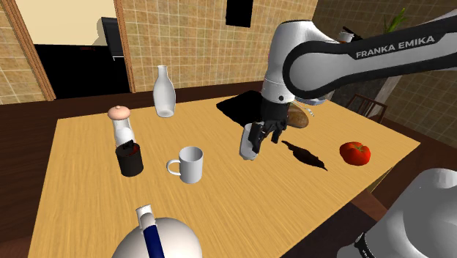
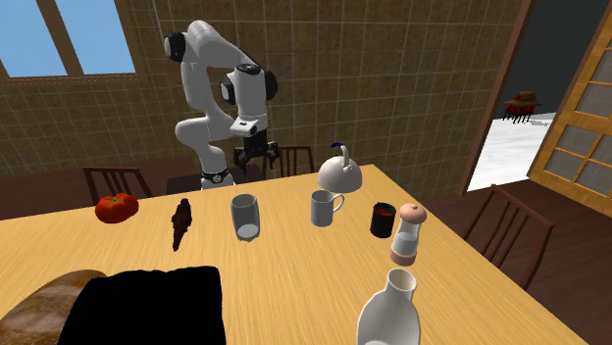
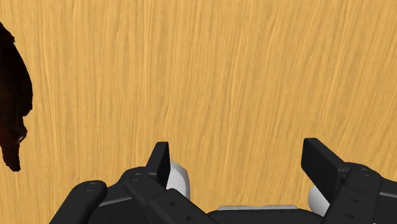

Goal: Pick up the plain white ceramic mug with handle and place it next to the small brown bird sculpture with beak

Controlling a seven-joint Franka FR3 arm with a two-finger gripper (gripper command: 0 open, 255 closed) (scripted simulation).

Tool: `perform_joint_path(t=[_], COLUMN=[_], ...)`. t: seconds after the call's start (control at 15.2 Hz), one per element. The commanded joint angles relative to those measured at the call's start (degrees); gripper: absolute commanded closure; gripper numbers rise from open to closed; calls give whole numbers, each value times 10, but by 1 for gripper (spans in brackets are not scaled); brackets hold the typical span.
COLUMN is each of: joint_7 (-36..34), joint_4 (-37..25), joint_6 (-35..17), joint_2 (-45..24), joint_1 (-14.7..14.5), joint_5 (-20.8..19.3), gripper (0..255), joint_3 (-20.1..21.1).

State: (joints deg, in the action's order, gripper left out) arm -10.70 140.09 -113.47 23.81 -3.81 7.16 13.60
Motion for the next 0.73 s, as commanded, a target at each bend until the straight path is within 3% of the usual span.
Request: perform_joint_path(t=[0.0,0.33,0.66], joint_7=[-11,-42,-85], joint_4=[-20,-65,-127], joint_6=[-37,-120,-187], joint_2=[-38,-127,-219], joint_1=[-3,-9,-16], joint_5=[-3,-26,-74], gripper=[0,0,0], joint_3=[15,46,72])
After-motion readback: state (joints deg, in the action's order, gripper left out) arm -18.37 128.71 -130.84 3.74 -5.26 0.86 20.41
